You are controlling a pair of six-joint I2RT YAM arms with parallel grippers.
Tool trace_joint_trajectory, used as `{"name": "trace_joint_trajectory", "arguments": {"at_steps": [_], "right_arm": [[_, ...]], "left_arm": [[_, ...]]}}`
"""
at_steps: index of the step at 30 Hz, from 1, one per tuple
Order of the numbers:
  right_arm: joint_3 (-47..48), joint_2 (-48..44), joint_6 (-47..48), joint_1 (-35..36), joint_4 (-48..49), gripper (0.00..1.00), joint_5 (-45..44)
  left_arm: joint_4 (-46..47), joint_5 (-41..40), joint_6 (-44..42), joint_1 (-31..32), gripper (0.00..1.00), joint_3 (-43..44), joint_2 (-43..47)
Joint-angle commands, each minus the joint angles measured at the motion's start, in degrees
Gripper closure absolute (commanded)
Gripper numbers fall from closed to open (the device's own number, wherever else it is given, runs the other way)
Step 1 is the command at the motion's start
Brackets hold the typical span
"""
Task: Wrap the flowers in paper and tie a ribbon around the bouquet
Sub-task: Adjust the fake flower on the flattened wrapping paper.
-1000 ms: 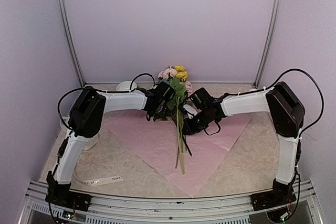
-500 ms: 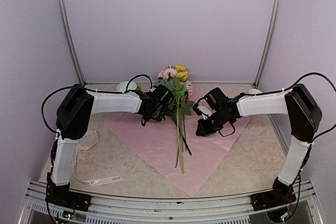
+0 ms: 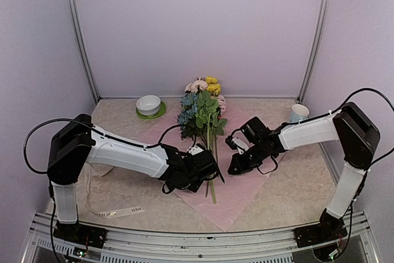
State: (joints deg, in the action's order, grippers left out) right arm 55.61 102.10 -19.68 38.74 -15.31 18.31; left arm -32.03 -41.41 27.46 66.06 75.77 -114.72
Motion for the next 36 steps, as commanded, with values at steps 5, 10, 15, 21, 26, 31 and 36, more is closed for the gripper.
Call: {"name": "trace_joint_trajectory", "arguments": {"at_steps": [5,10,15,21,26,31,36], "right_arm": [[0.6,3.9,-2.1,1.8,6.0,0.90,3.7],[1.0,4.7,-2.5,2.2,8.2,0.90,7.5],[1.9,5.4,-2.6,2.2,8.4,0.90,8.5],[4.6,5.2,-1.4,2.1,5.4,0.90,8.4],[6.4,-0.7,3.6,2.1,-4.1,0.88,-0.2],[4.9,-8.1,10.1,3.5,-14.4,0.61,-4.6],[2.8,-11.2,10.2,14.8,-22.6,0.00,-11.7]], "left_arm": [[3.7,7.5,2.7,0.1,0.08,5.1,-6.6],[5.4,7.8,0.5,-2.0,0.09,10.3,-11.2],[7.0,7.9,0.6,-5.7,0.09,11.6,-11.8],[10.9,9.5,-0.9,-7.4,0.09,10.8,-11.5],[11.2,7.7,-0.4,-7.9,0.08,8.3,-7.9],[12.6,6.1,-1.1,-8.3,0.04,1.1,1.0],[11.5,5.1,0.9,-7.8,0.01,-4.8,9.0]]}}
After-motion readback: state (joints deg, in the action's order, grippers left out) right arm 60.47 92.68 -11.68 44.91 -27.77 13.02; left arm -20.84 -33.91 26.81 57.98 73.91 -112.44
